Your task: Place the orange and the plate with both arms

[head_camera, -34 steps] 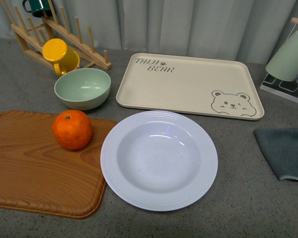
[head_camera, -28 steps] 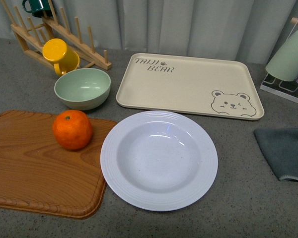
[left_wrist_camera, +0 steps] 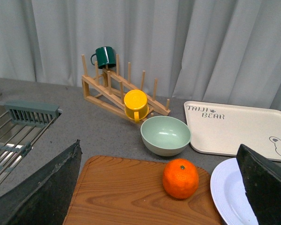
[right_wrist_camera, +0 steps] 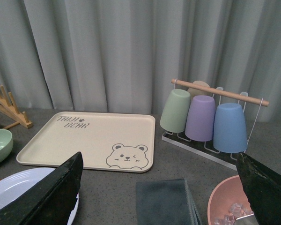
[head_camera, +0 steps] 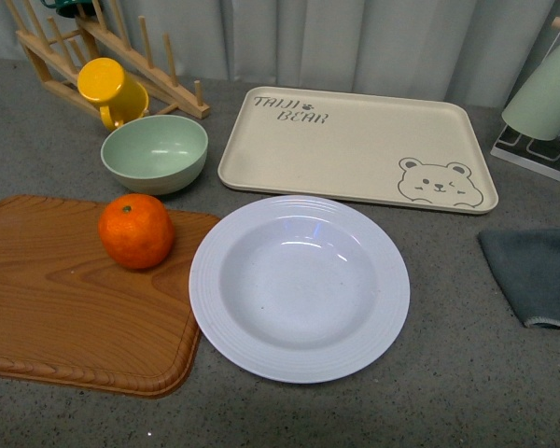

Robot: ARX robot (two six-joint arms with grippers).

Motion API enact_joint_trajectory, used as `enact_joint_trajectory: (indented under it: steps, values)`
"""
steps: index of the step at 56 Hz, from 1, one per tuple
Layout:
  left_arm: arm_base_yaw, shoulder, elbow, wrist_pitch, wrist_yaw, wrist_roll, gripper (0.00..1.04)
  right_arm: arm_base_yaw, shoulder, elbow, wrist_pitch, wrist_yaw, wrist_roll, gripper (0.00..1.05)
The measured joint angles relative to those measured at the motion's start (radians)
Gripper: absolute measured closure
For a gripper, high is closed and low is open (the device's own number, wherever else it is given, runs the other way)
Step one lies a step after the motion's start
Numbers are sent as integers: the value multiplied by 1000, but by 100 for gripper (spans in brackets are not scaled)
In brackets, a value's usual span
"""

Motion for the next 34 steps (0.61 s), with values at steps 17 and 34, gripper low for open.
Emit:
enact_joint_trajectory:
  steps: [17,34]
  values:
    - [0,0,0,0,0,0,6,0,0,0,0,0,0,9]
    - [0,0,0,0,0,0,6,0,0,0,0,0,0,9]
